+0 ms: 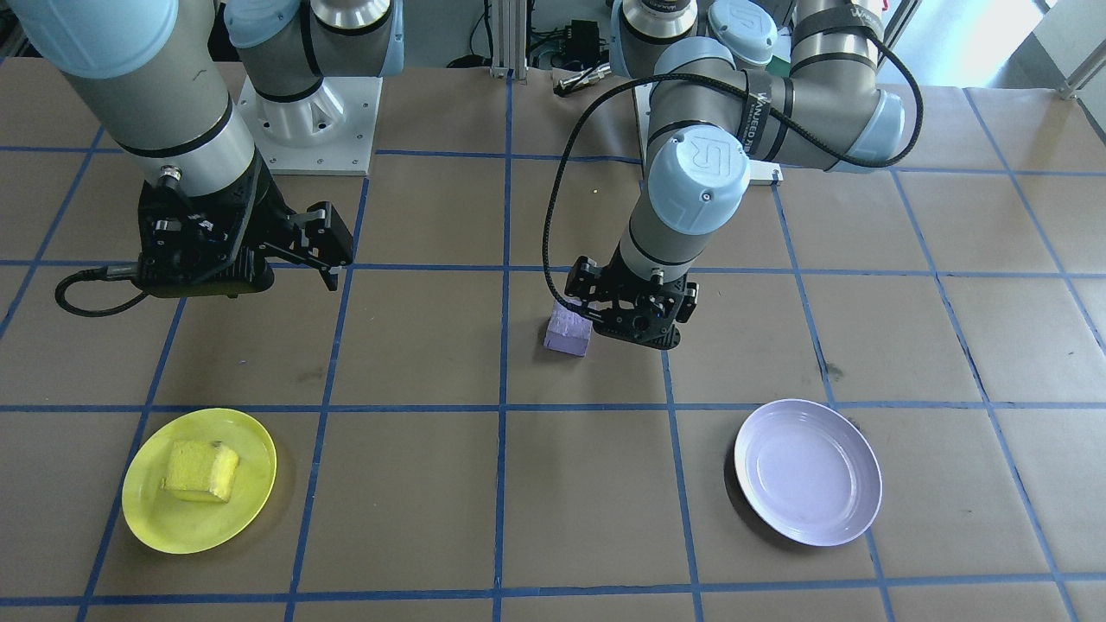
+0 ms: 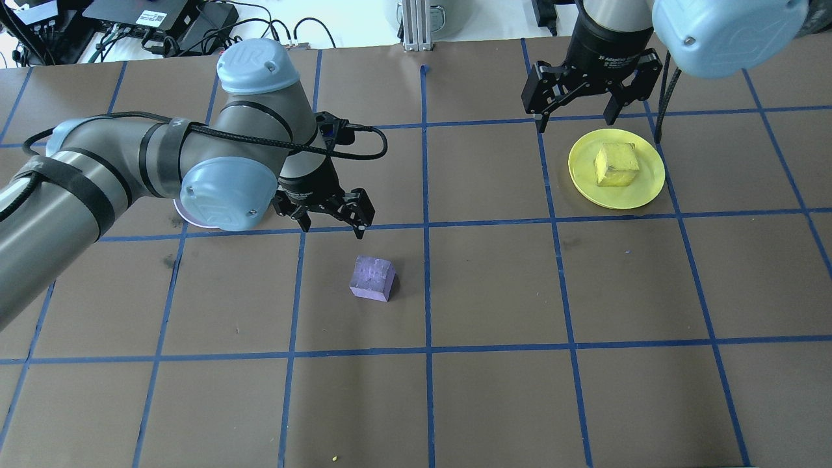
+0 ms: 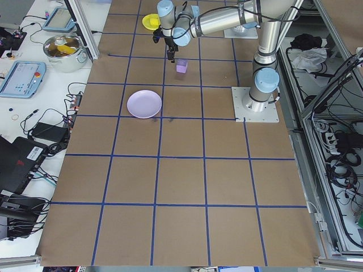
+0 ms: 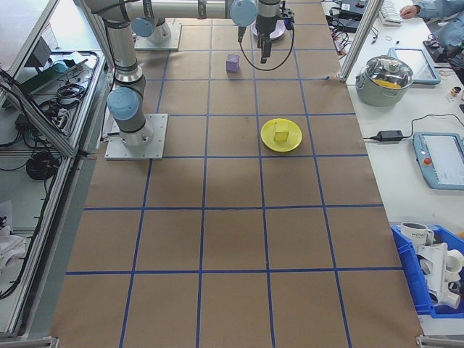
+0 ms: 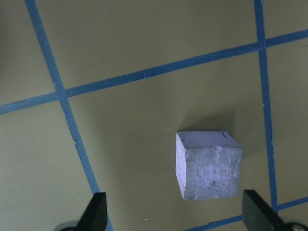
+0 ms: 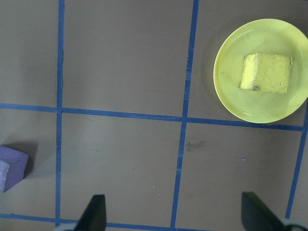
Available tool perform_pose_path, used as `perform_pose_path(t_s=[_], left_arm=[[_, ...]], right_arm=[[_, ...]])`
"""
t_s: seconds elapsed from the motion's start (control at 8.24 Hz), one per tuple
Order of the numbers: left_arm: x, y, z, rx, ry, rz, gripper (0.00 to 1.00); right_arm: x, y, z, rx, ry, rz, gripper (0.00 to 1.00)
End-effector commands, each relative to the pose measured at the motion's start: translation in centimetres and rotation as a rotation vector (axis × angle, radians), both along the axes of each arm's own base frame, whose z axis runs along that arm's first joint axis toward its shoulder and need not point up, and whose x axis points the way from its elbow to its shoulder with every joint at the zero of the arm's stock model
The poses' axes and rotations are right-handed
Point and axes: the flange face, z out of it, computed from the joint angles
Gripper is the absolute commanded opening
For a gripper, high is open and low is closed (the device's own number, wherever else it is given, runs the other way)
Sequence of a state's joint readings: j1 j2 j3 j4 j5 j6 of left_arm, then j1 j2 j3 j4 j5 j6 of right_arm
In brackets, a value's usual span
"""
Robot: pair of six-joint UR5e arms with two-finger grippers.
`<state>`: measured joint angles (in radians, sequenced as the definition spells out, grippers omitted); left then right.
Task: Sort blocks by color into plates
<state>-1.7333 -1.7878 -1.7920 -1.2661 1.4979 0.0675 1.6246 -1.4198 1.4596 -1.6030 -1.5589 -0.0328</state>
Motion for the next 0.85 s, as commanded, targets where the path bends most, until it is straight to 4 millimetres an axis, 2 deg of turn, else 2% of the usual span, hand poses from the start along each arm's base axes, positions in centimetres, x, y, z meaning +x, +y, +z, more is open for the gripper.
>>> perform_pose_path(t_s=[0.0,0.12,0.24,0.49,0.61,0.73], left_arm=[[-2.6,0.6,-2.9,0.033,0.000,-0.043,1.00],[-4.7,1.5,-3.3,0.035,-0.012,-0.086,1.00],[-5.5,2.0,-4.2,0.053,-0.020,-0.102,1.00],[-5.9,1.4,-6.6,0.056,-0.025,-0.089,1.00],[-5.8,1.7,-7.8,0.067,-0.029,-0.093,1.00],[-5.8,1.6,-8.3,0.064,-0.027,-0.100,1.00]], right_arm=[[0.1,-0.4,-1.3,0.002,-0.002,-0.014,1.00],[0.0,-0.5,-1.7,0.014,0.004,-0.011,1.00],[0.0,-0.4,-1.3,0.003,0.003,-0.008,1.00],[0.1,-0.2,-0.8,-0.011,0.002,-0.007,1.00],[0.1,-0.2,-0.9,-0.005,0.003,-0.007,1.00],[0.1,-0.3,-0.7,-0.009,0.002,-0.007,1.00]])
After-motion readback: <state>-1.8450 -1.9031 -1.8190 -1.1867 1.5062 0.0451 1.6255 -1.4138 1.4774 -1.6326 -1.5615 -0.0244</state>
